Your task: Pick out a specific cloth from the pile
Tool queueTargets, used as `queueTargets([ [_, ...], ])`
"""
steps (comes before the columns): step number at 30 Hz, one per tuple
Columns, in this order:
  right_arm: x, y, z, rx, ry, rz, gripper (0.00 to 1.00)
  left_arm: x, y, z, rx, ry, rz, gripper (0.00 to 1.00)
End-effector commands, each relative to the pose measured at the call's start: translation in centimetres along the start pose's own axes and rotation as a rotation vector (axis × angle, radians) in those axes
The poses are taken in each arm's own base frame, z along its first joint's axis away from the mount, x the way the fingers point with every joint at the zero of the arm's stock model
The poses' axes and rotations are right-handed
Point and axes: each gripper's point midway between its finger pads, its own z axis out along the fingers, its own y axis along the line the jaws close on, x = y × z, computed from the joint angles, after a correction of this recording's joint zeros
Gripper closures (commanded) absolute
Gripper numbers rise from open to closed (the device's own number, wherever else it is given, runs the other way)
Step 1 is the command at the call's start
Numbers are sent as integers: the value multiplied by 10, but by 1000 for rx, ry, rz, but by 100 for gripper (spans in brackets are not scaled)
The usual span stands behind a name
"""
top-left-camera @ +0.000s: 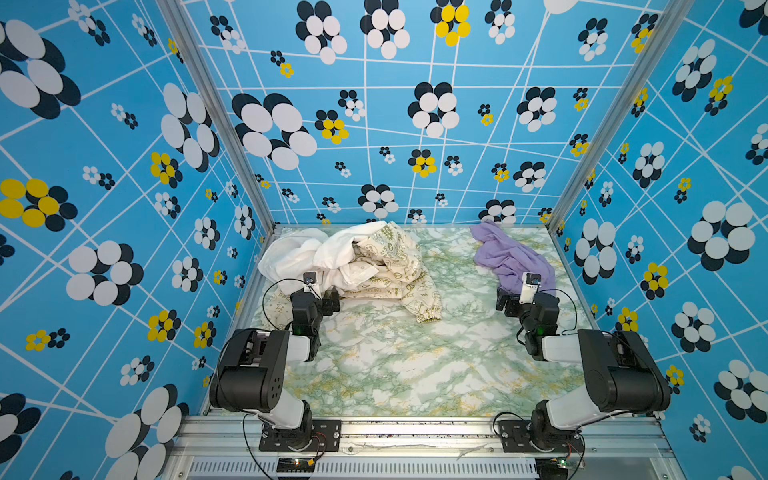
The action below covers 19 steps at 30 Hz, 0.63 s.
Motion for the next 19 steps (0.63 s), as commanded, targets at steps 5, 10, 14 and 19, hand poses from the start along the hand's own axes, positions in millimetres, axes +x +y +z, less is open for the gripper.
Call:
queueTargets([
  [5, -7, -1, 3, 24, -6, -29, 1, -4, -1, 2, 8, -6, 16, 1],
  [10, -7, -1, 3, 24, -6, -29, 1, -4, 0, 2, 7, -6, 16, 1],
  [14, -7, -2, 4, 27, -3, -28, 1, -4, 0, 2, 7, -6, 16, 1],
  [19, -7, -1, 3, 26, -5, -29, 1, -8, 0, -1, 2, -21, 21, 1],
])
